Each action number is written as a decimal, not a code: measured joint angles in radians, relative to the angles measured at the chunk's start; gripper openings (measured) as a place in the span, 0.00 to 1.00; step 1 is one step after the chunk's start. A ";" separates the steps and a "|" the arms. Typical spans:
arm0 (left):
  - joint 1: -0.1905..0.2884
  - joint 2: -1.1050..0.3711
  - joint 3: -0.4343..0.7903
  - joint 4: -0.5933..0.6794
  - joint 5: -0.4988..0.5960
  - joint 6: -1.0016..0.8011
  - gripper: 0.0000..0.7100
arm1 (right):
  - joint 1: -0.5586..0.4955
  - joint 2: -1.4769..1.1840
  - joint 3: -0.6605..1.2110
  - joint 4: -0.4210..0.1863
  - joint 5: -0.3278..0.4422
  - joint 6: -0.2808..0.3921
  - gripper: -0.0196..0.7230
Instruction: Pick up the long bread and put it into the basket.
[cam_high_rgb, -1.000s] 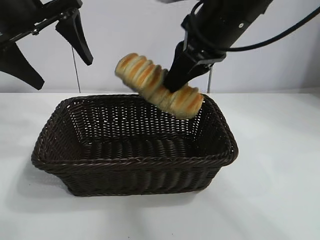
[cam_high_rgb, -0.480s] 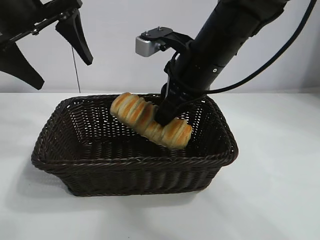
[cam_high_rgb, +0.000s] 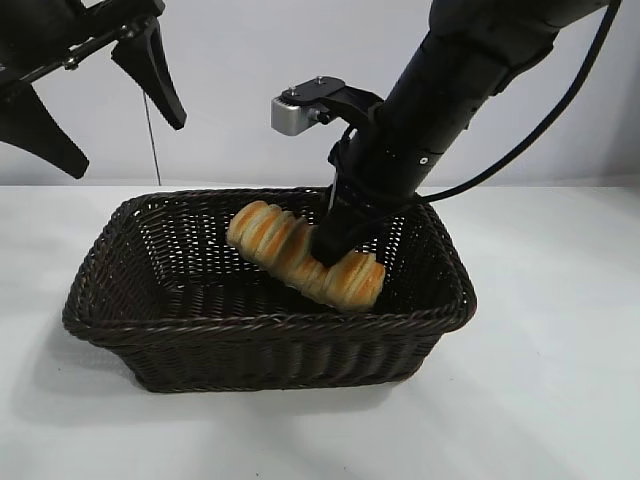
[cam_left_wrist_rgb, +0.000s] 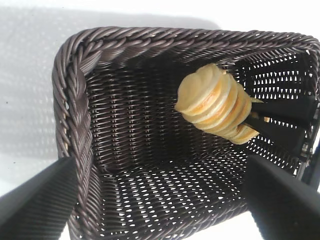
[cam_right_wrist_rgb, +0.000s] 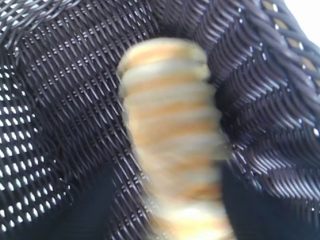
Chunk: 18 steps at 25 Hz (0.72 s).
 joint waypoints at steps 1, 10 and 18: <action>0.000 0.000 0.000 0.000 -0.001 0.000 0.91 | 0.000 -0.007 0.000 -0.001 0.002 0.006 0.78; 0.000 0.000 0.000 0.000 -0.002 0.000 0.91 | 0.000 -0.114 -0.104 -0.157 0.138 0.397 0.88; 0.000 0.000 0.000 0.000 -0.003 0.000 0.91 | 0.000 -0.116 -0.182 -0.374 0.389 0.892 0.94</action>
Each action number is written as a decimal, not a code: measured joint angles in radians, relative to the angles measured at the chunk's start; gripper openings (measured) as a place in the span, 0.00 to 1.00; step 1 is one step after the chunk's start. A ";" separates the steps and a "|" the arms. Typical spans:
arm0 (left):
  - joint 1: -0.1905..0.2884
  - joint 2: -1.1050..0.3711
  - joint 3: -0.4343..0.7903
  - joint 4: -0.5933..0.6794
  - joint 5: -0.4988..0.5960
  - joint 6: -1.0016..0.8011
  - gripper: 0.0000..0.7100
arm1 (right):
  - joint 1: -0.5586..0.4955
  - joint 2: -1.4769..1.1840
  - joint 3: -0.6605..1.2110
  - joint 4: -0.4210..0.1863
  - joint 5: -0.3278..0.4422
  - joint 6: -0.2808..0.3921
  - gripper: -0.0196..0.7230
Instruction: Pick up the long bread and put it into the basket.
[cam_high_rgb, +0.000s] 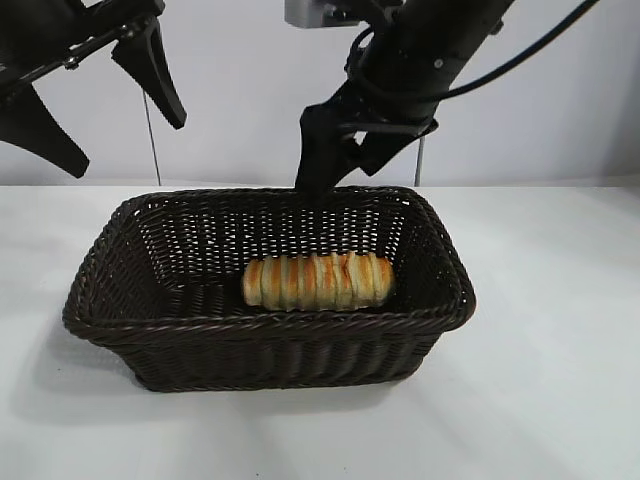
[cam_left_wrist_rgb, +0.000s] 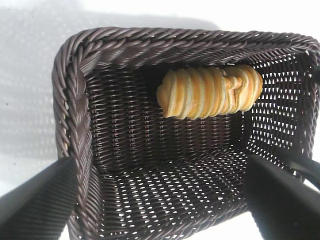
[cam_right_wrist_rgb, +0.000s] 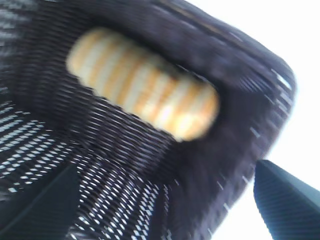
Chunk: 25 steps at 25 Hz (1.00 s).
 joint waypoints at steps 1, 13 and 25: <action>0.000 0.000 0.000 0.000 -0.001 0.000 0.91 | 0.000 -0.005 -0.001 -0.021 0.012 0.044 0.94; 0.000 0.000 0.000 0.003 -0.006 0.000 0.91 | -0.105 -0.082 -0.002 -0.062 0.144 0.177 0.95; 0.000 0.000 0.000 0.003 -0.006 0.000 0.91 | -0.121 -0.082 -0.002 -0.062 0.153 0.197 0.95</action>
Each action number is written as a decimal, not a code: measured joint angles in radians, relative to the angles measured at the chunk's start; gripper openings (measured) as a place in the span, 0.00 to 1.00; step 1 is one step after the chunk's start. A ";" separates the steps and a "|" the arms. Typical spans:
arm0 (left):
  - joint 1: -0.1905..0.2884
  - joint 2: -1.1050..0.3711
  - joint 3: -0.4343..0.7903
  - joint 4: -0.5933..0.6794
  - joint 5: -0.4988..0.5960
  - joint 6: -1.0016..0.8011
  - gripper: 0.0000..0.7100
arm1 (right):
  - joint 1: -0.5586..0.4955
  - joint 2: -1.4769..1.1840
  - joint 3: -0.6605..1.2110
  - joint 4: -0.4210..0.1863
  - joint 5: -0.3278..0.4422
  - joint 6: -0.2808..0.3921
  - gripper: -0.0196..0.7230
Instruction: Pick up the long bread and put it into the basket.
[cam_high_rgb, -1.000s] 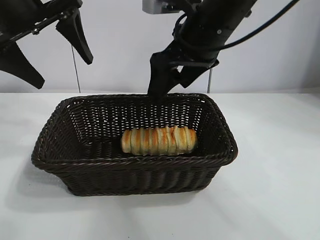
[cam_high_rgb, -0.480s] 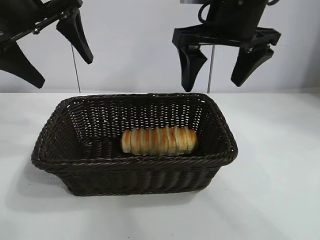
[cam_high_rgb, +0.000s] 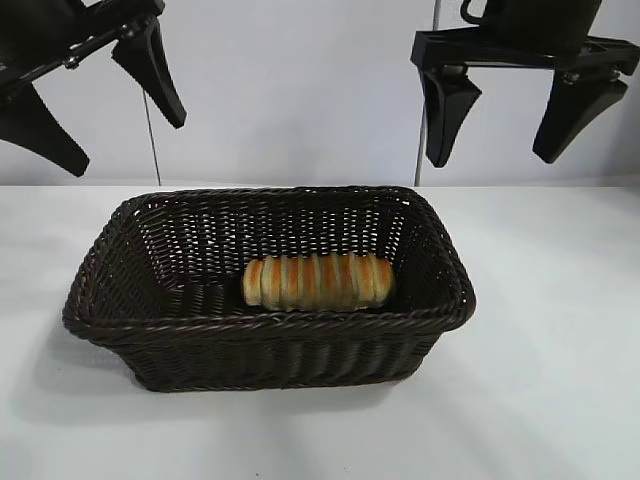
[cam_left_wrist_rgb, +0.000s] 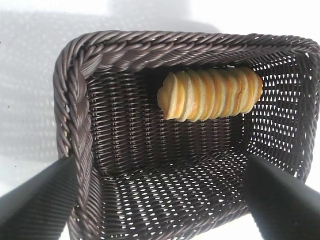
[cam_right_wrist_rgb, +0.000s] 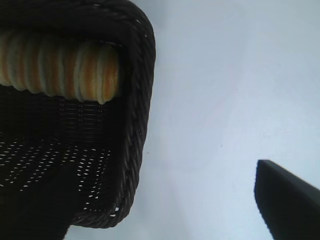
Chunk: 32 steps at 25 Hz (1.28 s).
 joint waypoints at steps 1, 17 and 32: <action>0.000 0.000 0.000 0.000 0.000 0.000 0.91 | 0.000 0.000 0.000 0.000 0.000 0.004 0.95; 0.000 0.000 0.000 0.000 0.000 0.000 0.91 | 0.000 0.000 0.000 0.000 -0.016 0.034 0.95; 0.000 0.000 0.000 0.000 0.000 0.000 0.91 | 0.000 0.000 0.000 0.000 -0.018 0.048 0.95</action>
